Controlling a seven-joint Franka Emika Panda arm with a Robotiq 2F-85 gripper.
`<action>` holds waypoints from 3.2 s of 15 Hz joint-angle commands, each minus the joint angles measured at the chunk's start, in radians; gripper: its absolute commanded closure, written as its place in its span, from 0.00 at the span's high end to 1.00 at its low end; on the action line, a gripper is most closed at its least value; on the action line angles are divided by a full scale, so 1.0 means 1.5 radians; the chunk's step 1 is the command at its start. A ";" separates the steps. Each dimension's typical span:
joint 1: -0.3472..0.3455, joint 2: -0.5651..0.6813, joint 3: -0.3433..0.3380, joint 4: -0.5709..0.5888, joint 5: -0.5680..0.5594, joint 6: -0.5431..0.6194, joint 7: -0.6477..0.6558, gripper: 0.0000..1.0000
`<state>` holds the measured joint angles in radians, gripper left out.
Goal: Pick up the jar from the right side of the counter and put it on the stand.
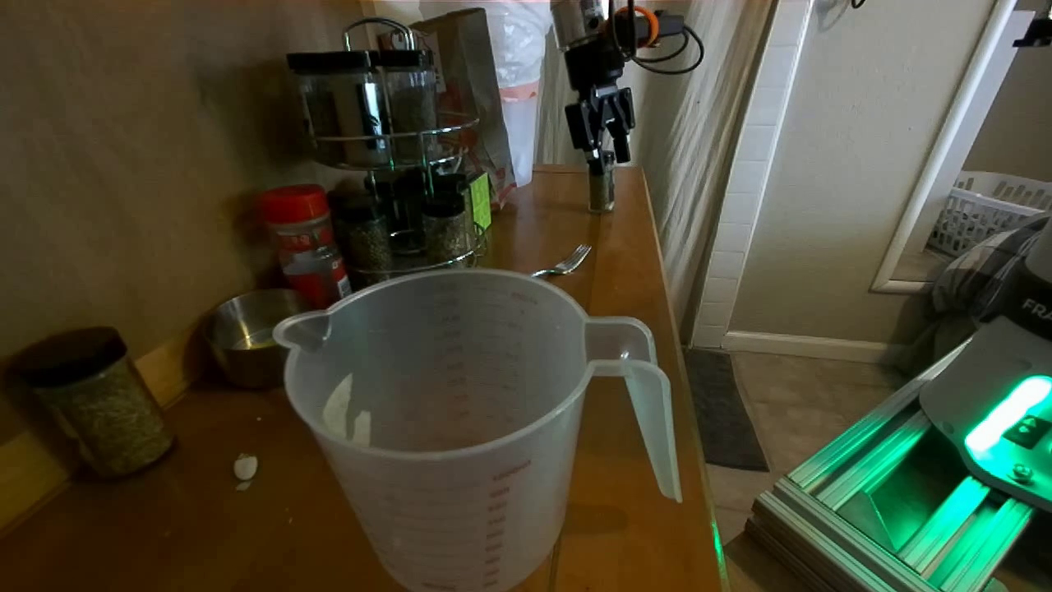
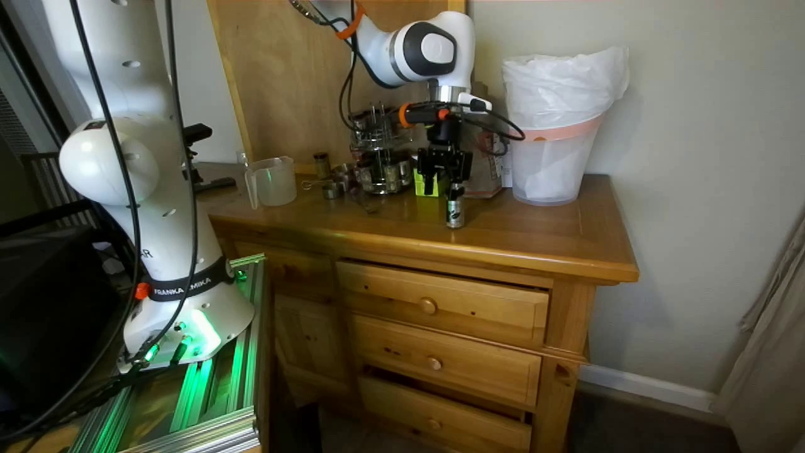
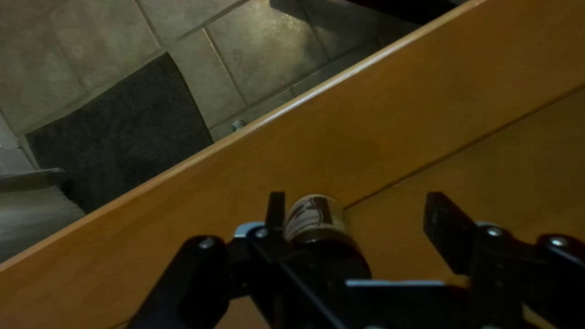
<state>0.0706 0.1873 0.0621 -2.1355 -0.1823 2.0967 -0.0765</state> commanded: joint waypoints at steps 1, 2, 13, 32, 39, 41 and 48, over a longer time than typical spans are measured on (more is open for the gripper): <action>-0.005 0.011 0.001 0.020 0.017 -0.017 -0.024 0.86; -0.004 0.011 0.000 0.020 0.012 -0.016 -0.020 0.88; -0.010 0.021 -0.004 0.035 0.012 -0.010 -0.024 0.24; -0.012 0.000 -0.001 0.025 0.058 -0.050 -0.042 0.96; -0.014 0.007 0.003 0.029 0.091 -0.039 -0.075 1.00; -0.014 0.009 0.003 0.030 0.096 -0.036 -0.081 0.98; -0.011 0.023 0.004 0.041 0.092 -0.018 -0.083 0.50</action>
<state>0.0608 0.1980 0.0590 -2.1033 -0.0675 2.0587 -0.1713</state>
